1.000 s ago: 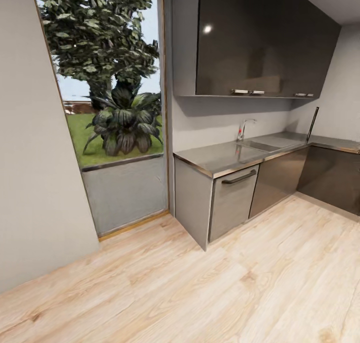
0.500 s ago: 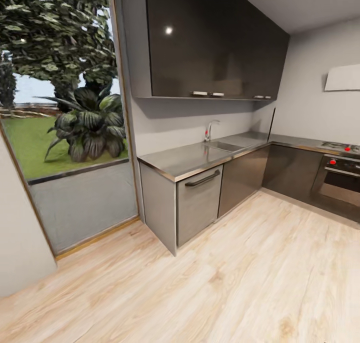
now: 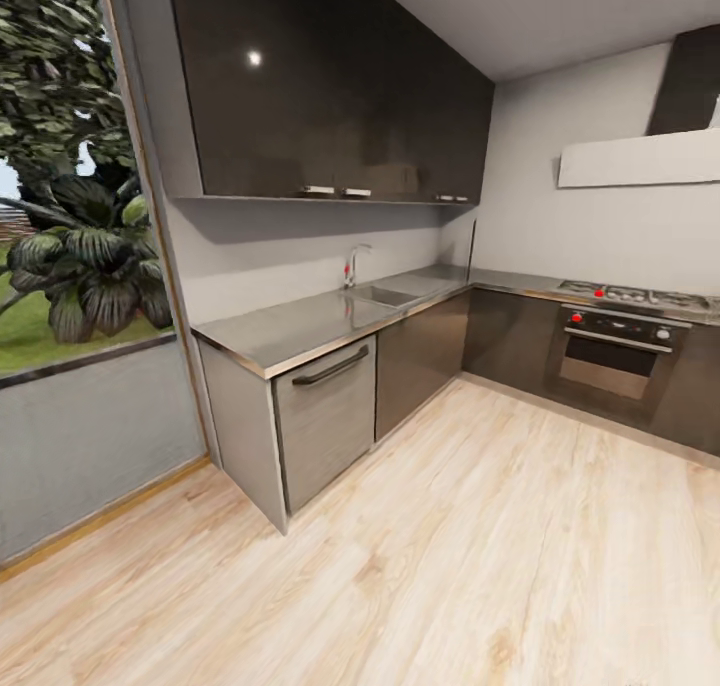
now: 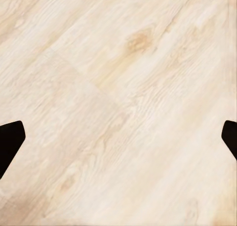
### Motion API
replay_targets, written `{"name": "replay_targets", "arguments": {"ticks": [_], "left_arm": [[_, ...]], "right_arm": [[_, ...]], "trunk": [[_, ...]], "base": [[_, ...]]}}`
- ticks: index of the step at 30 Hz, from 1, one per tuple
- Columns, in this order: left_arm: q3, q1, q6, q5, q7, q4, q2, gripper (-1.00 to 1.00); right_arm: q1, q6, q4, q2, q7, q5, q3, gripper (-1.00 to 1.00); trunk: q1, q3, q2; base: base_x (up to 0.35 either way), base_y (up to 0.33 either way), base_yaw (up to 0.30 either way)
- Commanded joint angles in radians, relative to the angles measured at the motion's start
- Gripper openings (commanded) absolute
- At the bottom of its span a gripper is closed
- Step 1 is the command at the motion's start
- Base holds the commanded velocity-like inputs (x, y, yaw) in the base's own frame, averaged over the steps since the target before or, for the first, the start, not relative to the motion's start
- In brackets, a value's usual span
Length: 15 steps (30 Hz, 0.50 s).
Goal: Pick up the poster from the kitchen countertop and hang it on one of the wall nails in the kitchen.
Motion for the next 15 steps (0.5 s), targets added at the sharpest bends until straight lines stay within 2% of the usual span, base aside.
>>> {"name": "replay_targets", "arguments": {"ticks": [1, 7, 15], "left_arm": [[0.001, 0.001, 0.0, 0.0, 0.0, -0.002, 0.0, 1.0], [0.002, 0.001, 0.0, 0.0, 0.0, -0.002, 0.0, 1.0], [0.003, 0.001, 0.0, 0.0, 0.0, -0.002, 0.0, 1.0]], "right_arm": [[-0.001, -0.003, 0.001, 0.0, 0.0, 0.0, -0.001, 1.0], [-0.001, -0.003, 0.001, 0.0, -0.01, 0.0, -0.001, 1.0], [-0.001, -0.003, 0.002, 0.0, -0.033, 0.0, 0.001, 1.0]], "trunk": [[0.0, 0.0, 0.0], [0.0, 0.004, 0.0], [0.0, 0.006, 0.0]], "base": [[0.23, -0.27, -0.296], [0.235, -0.265, -0.218], [0.239, -0.261, -0.051]]}}
